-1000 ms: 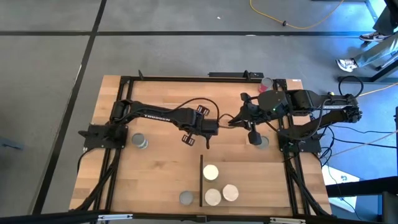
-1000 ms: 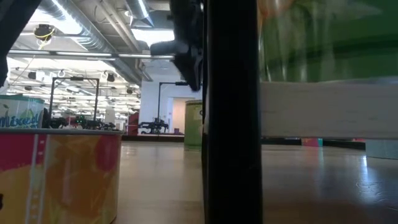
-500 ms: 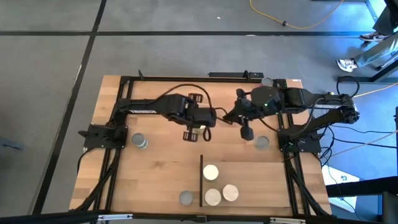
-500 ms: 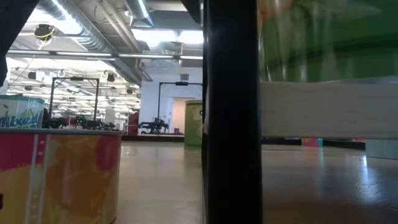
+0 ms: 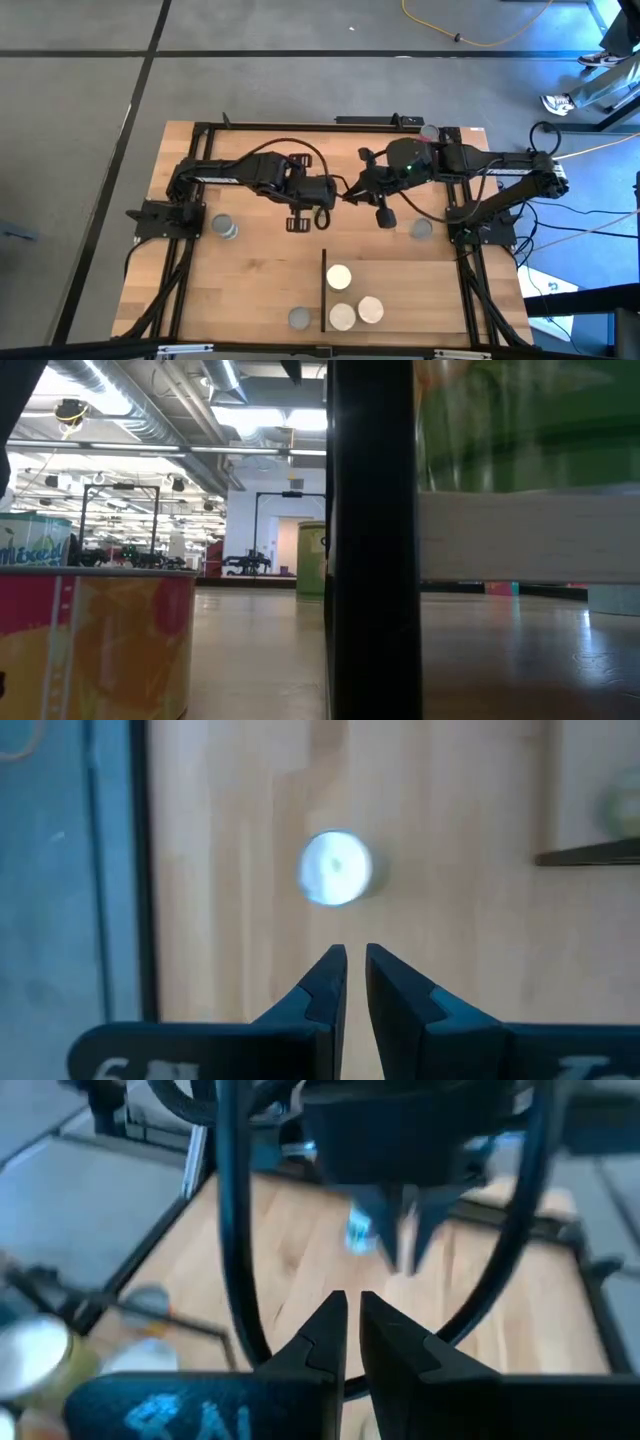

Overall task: Pick and place cans onto a shelf
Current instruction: Put the canned orange on the shelf

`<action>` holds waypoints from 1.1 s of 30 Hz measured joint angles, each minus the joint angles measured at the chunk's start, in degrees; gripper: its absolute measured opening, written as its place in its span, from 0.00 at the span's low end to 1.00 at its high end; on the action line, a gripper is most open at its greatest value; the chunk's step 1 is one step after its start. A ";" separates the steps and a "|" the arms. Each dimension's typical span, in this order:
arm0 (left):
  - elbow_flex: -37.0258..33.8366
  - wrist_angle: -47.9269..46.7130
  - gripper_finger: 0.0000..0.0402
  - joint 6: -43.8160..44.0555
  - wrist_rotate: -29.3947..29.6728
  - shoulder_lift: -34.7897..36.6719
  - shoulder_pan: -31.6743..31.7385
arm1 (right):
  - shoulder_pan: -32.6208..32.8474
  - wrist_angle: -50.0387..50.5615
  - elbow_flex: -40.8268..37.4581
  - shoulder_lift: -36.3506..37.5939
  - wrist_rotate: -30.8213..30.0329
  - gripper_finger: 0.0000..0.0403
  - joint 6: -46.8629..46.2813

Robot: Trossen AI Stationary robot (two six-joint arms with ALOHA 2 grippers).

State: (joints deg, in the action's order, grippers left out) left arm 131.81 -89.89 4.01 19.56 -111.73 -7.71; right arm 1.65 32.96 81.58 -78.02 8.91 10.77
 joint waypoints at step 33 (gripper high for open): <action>-5.97 0.89 0.09 9.86 0.28 8.78 -4.82 | 2.55 12.62 0.00 3.88 -10.74 0.09 -2.74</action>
State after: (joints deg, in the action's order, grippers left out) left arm 125.84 -89.00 13.87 19.83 -102.95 -12.53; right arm 4.20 45.58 81.58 -74.14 -1.84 8.03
